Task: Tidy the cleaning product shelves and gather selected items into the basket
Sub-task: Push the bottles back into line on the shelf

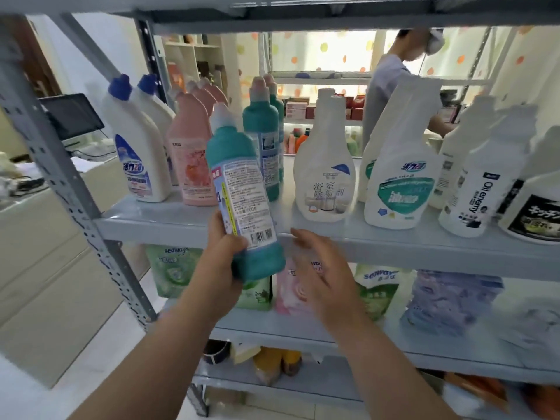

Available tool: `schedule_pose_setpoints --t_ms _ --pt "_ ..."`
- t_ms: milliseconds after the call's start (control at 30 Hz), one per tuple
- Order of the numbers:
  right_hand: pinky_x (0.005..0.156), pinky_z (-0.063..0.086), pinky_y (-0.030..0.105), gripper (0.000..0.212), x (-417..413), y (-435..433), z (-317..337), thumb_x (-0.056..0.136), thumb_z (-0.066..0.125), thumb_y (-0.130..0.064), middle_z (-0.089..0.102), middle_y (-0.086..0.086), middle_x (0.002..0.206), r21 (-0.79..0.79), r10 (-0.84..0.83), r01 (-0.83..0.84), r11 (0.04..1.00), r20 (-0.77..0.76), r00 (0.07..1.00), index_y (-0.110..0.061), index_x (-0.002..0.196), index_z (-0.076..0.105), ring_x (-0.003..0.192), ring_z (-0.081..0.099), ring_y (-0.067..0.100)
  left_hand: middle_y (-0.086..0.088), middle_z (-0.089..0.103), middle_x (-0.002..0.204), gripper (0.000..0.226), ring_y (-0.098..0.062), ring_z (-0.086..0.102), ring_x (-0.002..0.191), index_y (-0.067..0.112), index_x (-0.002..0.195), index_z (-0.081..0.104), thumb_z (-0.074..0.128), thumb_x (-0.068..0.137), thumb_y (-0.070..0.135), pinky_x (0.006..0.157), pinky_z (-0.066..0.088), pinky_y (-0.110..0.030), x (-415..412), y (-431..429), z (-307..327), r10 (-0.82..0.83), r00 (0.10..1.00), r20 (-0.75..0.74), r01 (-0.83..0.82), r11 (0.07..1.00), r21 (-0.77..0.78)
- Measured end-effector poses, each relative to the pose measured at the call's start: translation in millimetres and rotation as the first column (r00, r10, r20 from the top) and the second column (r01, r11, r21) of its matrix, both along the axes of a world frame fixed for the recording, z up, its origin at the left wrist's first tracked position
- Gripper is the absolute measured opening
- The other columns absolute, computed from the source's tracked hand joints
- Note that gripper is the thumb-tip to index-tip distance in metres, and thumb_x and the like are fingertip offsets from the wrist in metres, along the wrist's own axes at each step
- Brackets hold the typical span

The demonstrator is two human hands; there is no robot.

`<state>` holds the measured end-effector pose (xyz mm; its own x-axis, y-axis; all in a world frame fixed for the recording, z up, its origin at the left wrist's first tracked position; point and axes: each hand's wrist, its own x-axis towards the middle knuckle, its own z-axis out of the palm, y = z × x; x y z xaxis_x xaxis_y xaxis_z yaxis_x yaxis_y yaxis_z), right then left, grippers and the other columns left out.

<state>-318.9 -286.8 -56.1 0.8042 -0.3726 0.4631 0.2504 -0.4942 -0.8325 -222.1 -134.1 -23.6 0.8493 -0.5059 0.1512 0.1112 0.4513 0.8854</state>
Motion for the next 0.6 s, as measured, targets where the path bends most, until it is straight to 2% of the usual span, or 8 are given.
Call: schedule_pose_setpoints --t_ms 67,133,167,267,367,500,567,600 --pt "0.105 0.05 0.026 0.039 -2.2 13.6 -0.4 0.098 0.056 -0.041 0.062 -0.025 0.131 0.252 0.149 -0.143 0.957 -0.003 0.989 -0.043 0.137 0.058 0.129 0.056 0.001 -0.013 0.071 0.121 0.075 -0.039 0.072 0.099 0.03 0.134 0.055 0.067 0.06 0.021 0.062 0.06 -0.053 -19.2 8.7 -11.6 -0.085 0.992 -0.092 0.078 0.994 -0.072" --pt "0.102 0.055 0.034 0.045 -0.8 27.5 -3.0 0.101 0.055 -0.035 0.064 -0.008 0.138 0.4 0.285 -0.258 0.879 -0.007 0.959 -0.034 0.146 0.054 0.13 0.059 0.011 -0.016 0.073 0.105 0.09 -0.034 0.073 0.08 0.019 0.131 0.059 0.083 0.046 0.035 0.051 0.057 -0.043 -35.3 17.2 -24.8 -0.172 0.969 -0.177 0.156 0.983 -0.099" --pt "0.098 0.057 0.032 0.046 -0.5 35.0 -4.1 0.102 0.056 -0.032 0.066 -0.005 0.137 0.439 0.343 -0.306 0.845 -0.004 0.939 -0.032 0.148 0.052 0.128 0.062 0.014 -0.016 0.073 0.097 0.09 -0.032 0.072 0.073 0.014 0.125 0.065 0.086 0.042 0.041 0.048 0.055 -0.038 -41.2 21.7 -31.7 -0.21 0.948 -0.239 0.188 0.976 -0.109" --pt "0.085 0.059 0.026 0.05 -1.8 57.6 -9.8 0.093 0.064 -0.034 0.07 -0.004 0.13 0.514 0.388 -0.336 0.789 0.008 0.922 -0.04 0.142 0.054 0.118 0.069 0.017 -0.016 0.074 0.089 0.069 -0.029 0.071 0.068 0.012 0.108 0.078 0.083 0.048 0.044 0.047 0.054 -0.033 -48.9 39.5 -49.2 -0.318 0.881 -0.352 0.27 0.946 -0.179" --pt "0.09 0.058 0.032 0.055 -2.9 81.2 -22.0 0.088 0.071 -0.037 0.07 -0.003 0.132 0.533 0.357 -0.306 0.789 0.007 0.934 -0.051 0.138 0.055 0.12 0.068 0.02 -0.008 0.076 0.089 0.045 -0.024 0.07 0.067 0.022 0.105 0.081 0.063 0.068 0.042 0.052 0.054 -0.032 -49.3 60.8 -60.9 -0.422 0.857 -0.296 0.382 0.905 -0.185" --pt "0.095 0.057 0.032 0.061 -2.7 112.2 -35.5 0.091 0.065 -0.029 0.067 -0.002 0.136 0.546 0.35 -0.29 0.786 -0.006 0.937 -0.046 0.146 0.048 0.124 0.065 0.02 -0.011 0.076 0.103 0.05 -0.026 0.075 0.082 0.022 0.114 0.079 0.054 0.071 0.026 0.058 0.059 -0.038 -44.7 83.9 -69.3 -0.313 0.883 -0.349 0.281 0.95 -0.139" --pt "0.097 0.057 0.029 0.058 -1.1 126.5 -38.0 0.091 0.064 -0.032 0.066 -0.008 0.137 0.539 0.305 -0.244 0.806 -0.025 0.952 -0.048 0.145 0.048 0.125 0.065 0.015 -0.003 0.072 0.125 0.057 -0.018 0.073 0.105 0.037 0.137 0.063 0.054 0.083 0.02 0.073 0.062 -0.032 -46.0 95.7 -73.8 -0.143 0.972 -0.186 0.163 0.982 0.096" --pt "0.096 0.057 0.029 0.056 0.0 133.7 -38.1 0.09 0.067 -0.038 0.067 -0.01 0.135 0.543 0.26 -0.197 0.816 -0.04 0.965 -0.049 0.142 0.051 0.124 0.066 0.014 0.006 0.067 0.133 0.063 -0.01 0.068 0.115 0.047 0.145 0.051 0.056 0.09 0.018 0.082 0.06 -0.025 -48.4 102.9 -76.1 -0.089 0.996 0.005 0.085 0.967 0.239"
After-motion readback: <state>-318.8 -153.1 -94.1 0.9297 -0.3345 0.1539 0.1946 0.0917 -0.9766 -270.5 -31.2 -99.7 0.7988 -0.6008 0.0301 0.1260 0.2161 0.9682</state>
